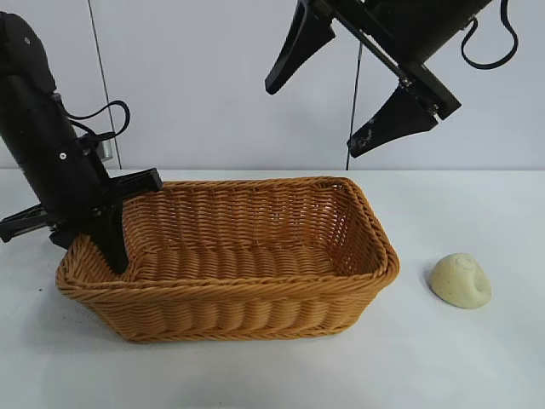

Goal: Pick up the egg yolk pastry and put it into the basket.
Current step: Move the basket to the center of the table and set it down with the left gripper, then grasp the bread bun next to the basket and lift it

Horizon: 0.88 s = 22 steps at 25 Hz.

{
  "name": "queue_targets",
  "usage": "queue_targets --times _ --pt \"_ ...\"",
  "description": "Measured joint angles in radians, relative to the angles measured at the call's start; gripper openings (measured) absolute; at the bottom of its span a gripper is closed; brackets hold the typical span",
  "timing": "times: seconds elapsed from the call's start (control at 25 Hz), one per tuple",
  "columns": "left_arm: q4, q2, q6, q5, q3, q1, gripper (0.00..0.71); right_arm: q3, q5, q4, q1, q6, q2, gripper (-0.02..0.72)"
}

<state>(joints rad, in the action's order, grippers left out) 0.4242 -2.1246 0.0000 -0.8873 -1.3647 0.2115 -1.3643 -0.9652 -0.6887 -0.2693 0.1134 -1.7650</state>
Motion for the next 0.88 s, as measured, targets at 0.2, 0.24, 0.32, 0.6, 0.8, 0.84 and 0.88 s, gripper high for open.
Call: queue_targets --times 0.2,0.24,0.32,0.6,0.8,0.84,0.88 --pt "0.012 -0.001 0.0 -0.001 0.0 0.0 0.525 0.0 0.0 0.0 0.0 0.0 0.0 0.694" --pt "0.012 -0.001 0.0 -0.003 0.0 0.0 0.581 0.0 0.0 0.0 0.0 0.0 0.0 0.694" --pt "0.012 -0.002 0.0 -0.031 -0.008 0.0 0.654 0.0 0.0 0.0 0.0 0.0 0.0 0.694" --pt "0.01 0.011 0.0 -0.147 -0.098 0.0 0.69 0.0 0.0 0.0 0.0 0.0 0.0 0.694" --pt "-0.003 0.092 0.0 -0.206 -0.189 0.0 0.695 0.0 0.0 0.0 0.0 0.0 0.0 0.694" --pt "-0.017 0.108 0.0 -0.217 -0.213 0.0 0.696 0.0 0.0 0.0 0.0 0.0 0.0 0.694" --pt "-0.035 0.123 0.0 -0.23 -0.237 0.0 0.697 0.0 0.0 0.0 0.0 0.0 0.0 0.694"
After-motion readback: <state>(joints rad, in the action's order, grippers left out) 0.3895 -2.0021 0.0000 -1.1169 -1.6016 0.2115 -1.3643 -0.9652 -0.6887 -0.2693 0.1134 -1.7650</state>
